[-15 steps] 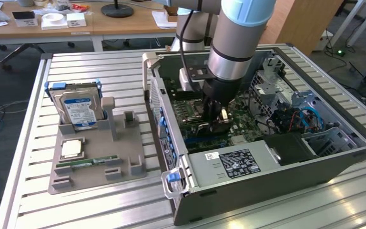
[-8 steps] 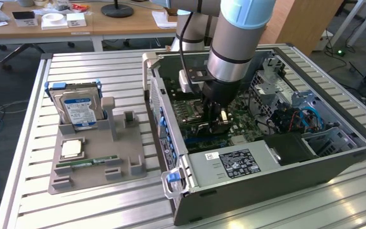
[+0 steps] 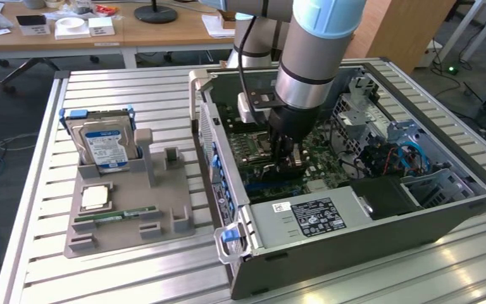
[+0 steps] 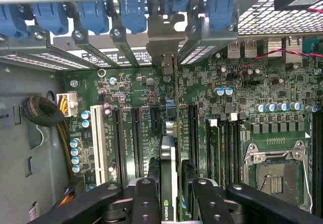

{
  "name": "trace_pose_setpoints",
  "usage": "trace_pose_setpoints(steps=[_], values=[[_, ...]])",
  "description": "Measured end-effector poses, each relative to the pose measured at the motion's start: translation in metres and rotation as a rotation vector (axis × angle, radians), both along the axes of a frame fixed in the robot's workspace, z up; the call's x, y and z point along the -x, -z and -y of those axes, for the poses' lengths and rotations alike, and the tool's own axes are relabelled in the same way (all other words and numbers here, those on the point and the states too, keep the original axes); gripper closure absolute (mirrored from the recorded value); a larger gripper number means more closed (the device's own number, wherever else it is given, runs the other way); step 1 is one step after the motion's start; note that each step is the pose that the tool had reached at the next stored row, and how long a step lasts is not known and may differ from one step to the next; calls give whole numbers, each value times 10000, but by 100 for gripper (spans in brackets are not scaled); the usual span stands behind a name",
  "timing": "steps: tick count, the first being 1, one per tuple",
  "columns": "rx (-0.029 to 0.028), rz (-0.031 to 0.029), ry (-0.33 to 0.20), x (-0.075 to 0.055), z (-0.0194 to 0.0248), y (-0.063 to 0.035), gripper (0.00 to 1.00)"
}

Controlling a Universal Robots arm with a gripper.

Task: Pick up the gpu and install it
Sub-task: 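Insert the gpu into the slot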

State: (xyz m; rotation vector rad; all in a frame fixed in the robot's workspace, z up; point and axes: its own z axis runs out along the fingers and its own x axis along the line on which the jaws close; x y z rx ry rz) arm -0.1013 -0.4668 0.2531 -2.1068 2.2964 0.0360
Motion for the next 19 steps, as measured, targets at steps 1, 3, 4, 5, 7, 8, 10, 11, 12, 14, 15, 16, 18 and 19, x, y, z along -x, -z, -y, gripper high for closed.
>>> trace_pose_setpoints(steps=[1,3,4,5,7,8,10,11,12,14,15,16,18,19], values=[[0,0,0,0,0,0,68],[0,0,0,0,0,0,68],[0,0,0,0,0,0,68],[0,-1,0,0,0,0,68],[-1,-2,-1,0,0,0,70],[-1,-2,-1,0,0,0,70],[0,-1,0,0,0,0,73],[0,0,0,0,0,0,73],[0,0,0,0,0,0,73],[0,0,0,0,0,0,73],[0,-1,0,0,0,0,73],[1,0,-8,0,0,0,73],[2,0,-58,0,0,0,73],[1,0,-78,0,0,0,73]])
